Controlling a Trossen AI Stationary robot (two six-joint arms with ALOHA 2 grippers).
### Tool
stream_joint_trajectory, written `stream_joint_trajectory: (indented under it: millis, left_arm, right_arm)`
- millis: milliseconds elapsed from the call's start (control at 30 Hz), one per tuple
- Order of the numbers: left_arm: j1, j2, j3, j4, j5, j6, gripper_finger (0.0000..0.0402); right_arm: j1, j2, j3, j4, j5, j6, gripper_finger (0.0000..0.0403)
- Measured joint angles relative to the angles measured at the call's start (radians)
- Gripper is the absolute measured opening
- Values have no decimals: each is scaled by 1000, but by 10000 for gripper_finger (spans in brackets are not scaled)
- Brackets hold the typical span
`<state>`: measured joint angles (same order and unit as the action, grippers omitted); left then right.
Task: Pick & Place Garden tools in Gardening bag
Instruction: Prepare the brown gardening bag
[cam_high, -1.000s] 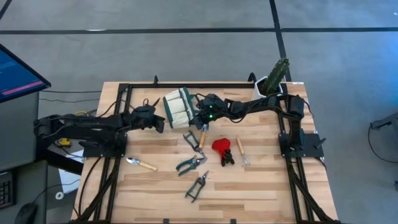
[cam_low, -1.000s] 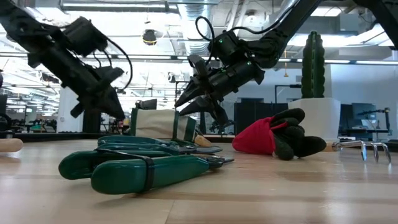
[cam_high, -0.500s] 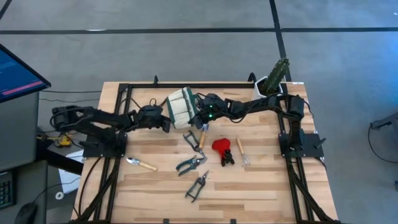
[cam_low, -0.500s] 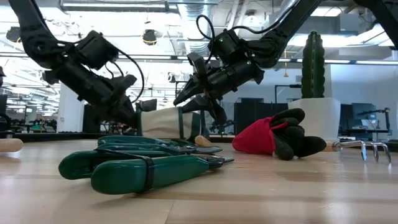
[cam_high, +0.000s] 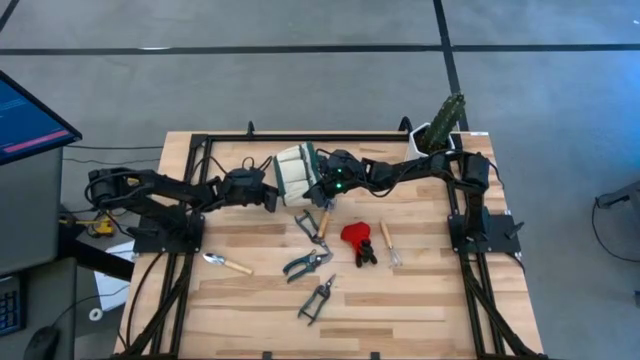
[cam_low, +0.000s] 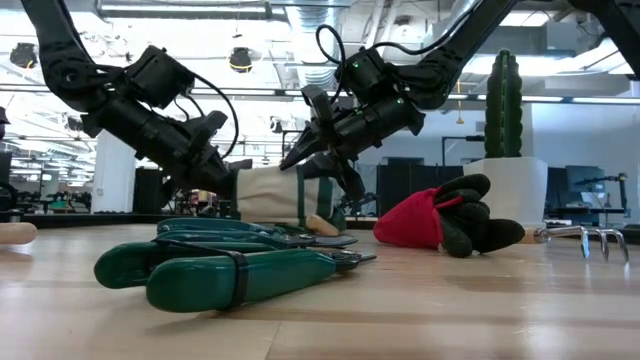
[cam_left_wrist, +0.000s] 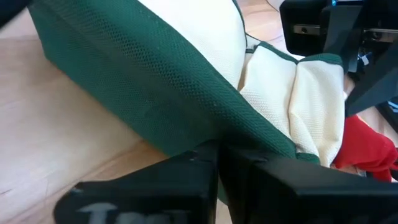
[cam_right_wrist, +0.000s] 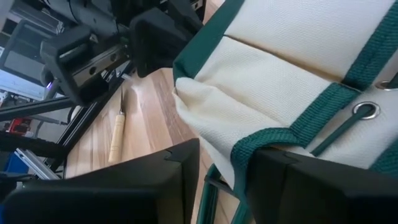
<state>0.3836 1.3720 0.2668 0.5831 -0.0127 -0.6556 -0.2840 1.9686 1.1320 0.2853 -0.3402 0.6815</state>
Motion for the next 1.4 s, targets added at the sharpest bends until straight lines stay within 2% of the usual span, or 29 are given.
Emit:
stream_joint_trajectory:
  millis: [200,433,600,933,1100,1400]
  left_arm:
    - [0,0,1,1,3,1,2]
    - [0,-1,2,2,37,1,2]
    - [0,-2,2,-6,48,0,2]
    - [-2,-37,0,-23,89,-10,2]
    - [-2,-125,0,-23,111,-15,2]
    - [-2,-353,0,-26,119,-15,2]
  right_arm:
    - [0,0,0,0,1,-15,8]
    - [-10,-23,9,-94,1,-87,2]
    - [-25,-88,81,-307,30,-230,1]
    - [-46,-145,351,-829,231,-556,0]
    - [-65,-145,462,-1016,321,-655,0]
    - [-90,-131,512,-1164,326,-692,0]
